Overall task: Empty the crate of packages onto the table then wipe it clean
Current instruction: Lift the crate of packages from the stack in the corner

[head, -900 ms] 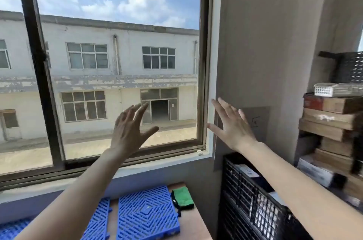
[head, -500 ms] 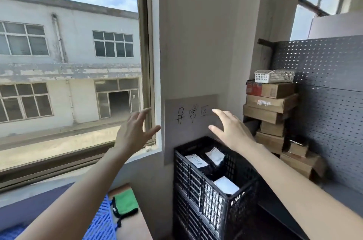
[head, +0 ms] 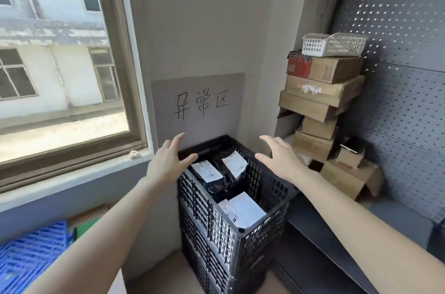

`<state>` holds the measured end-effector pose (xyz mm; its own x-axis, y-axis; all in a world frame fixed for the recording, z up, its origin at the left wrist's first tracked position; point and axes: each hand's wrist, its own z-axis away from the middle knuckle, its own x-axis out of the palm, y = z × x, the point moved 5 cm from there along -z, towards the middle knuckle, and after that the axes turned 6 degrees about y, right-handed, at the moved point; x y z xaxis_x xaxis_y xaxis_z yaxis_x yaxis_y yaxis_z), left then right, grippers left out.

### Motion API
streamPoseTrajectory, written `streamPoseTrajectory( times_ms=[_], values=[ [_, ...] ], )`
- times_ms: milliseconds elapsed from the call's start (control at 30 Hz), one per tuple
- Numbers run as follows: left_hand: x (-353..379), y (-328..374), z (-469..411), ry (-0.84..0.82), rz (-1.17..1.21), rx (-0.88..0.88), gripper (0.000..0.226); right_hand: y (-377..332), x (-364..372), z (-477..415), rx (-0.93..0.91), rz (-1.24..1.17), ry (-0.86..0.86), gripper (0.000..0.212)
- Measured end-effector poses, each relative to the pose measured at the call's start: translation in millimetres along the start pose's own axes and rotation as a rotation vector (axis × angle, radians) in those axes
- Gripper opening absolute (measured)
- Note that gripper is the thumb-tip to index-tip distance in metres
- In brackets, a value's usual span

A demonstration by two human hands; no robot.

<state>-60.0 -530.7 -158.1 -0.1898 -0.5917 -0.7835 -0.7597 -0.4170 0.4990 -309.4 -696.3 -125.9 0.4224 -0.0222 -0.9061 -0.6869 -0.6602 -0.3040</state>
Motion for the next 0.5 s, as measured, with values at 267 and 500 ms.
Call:
streamPoseTrajectory(
  times_ms=[267,500],
  values=[
    [105,-35,-55,-0.151,-0.024,-0.154,0.079,53,88,-80,0.061,-0.068,-0.154,0.057],
    [172,-57,-82,-0.222,-0.058,-0.305,0.074,88,146,-133,0.057,-0.035,-0.257,0.059]
  ],
)
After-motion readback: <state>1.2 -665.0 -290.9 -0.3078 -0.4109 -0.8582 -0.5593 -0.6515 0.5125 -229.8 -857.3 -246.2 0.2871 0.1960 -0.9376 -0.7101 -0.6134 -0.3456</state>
